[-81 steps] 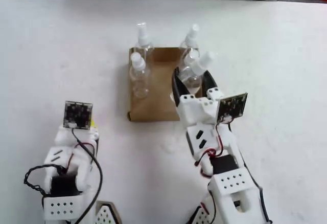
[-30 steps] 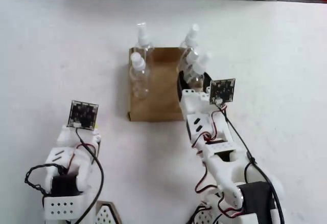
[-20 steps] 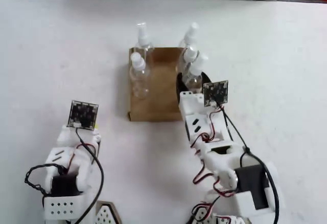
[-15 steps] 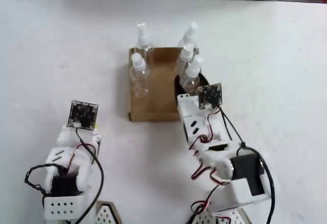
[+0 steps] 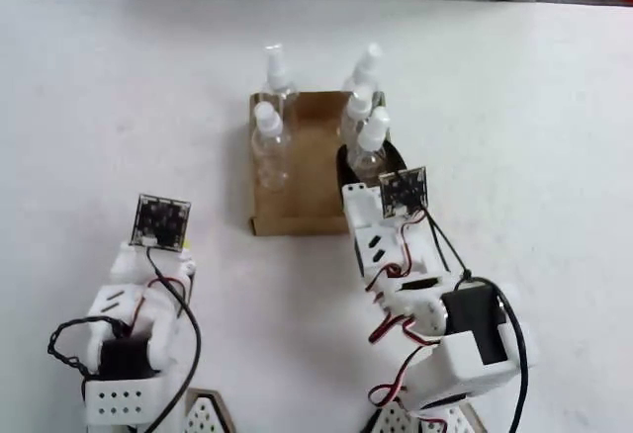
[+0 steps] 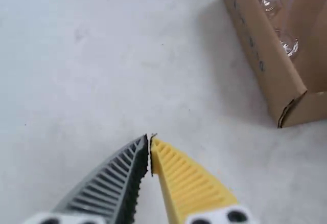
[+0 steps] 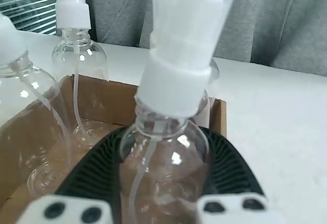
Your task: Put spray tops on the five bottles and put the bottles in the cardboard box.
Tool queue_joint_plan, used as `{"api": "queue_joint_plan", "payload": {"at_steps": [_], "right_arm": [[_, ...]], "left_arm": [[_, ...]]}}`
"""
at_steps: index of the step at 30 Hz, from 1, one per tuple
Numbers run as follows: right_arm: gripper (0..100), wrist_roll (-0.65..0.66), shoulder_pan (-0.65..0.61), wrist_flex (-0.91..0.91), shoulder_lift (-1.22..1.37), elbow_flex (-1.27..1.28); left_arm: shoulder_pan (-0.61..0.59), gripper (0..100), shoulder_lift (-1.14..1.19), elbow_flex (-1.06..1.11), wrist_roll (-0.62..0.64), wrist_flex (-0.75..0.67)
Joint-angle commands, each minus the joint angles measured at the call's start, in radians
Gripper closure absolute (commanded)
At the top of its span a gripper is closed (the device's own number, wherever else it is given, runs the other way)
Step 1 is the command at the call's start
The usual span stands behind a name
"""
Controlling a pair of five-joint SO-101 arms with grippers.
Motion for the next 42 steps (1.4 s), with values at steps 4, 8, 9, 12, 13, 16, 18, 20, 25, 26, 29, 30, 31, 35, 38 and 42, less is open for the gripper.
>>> {"api": "queue_joint_plan", "payload": {"at_steps": [4, 8, 9, 12, 13, 16, 18, 20, 25, 26, 29, 30, 31, 35, 38, 42], "right_arm": [[98.1, 0.015, 0.008, -0.028, -0.004, -0.035], [98.1, 0.015, 0.019, -0.025, -0.033, -0.031], [98.0, 0.015, 0.019, -0.021, -0.044, -0.028], [98.0, 0.014, 0.015, -0.019, -0.071, -0.005], [98.0, 0.014, 0.013, -0.019, -0.077, 0.002], [97.8, 0.014, 0.015, -0.019, -0.081, 0.003], [95.2, 0.014, 0.016, -0.019, -0.081, 0.005], [90.9, 0.014, 0.012, -0.018, -0.081, 0.018], [85.4, 0.014, 0.010, -0.018, -0.082, 0.037], [85.3, 0.014, 0.012, -0.019, -0.082, 0.037], [85.0, 0.014, 0.013, -0.019, -0.082, 0.037], [84.3, 0.014, 0.013, -0.019, -0.082, 0.038], [83.2, 0.014, 0.013, -0.019, -0.082, 0.038], [77.1, 0.014, 0.008, -0.025, -0.084, 0.052], [73.5, 0.014, 0.008, -0.025, -0.084, 0.052], [72.1, 0.014, 0.008, -0.027, -0.084, 0.052]], "left_arm": [[0.012, 98, -0.005, -0.002, -0.009, 0.003], [0.012, 98, -0.005, -0.002, -0.009, 0.003], [0.012, 98, -0.005, -0.002, -0.009, 0.003], [0.012, 98, -0.005, -0.002, -0.009, 0.003], [0.012, 98, -0.005, -0.002, -0.009, 0.003], [0.012, 98, -0.005, -0.002, -0.009, 0.003], [0.012, 98, -0.005, -0.002, -0.009, 0.003], [0.012, 98, -0.005, -0.002, -0.009, 0.003], [0.012, 98, -0.005, -0.002, -0.009, 0.003], [0.012, 98, -0.005, -0.002, -0.009, 0.003], [0.012, 98, -0.005, -0.002, -0.009, 0.003], [0.012, 98, -0.005, -0.002, -0.009, 0.003], [0.012, 98, -0.005, -0.002, -0.009, 0.003], [0.012, 98, -0.005, -0.002, -0.009, 0.003], [0.012, 98, -0.005, -0.002, -0.009, 0.003], [0.012, 98, -0.005, -0.002, -0.009, 0.003]]}}
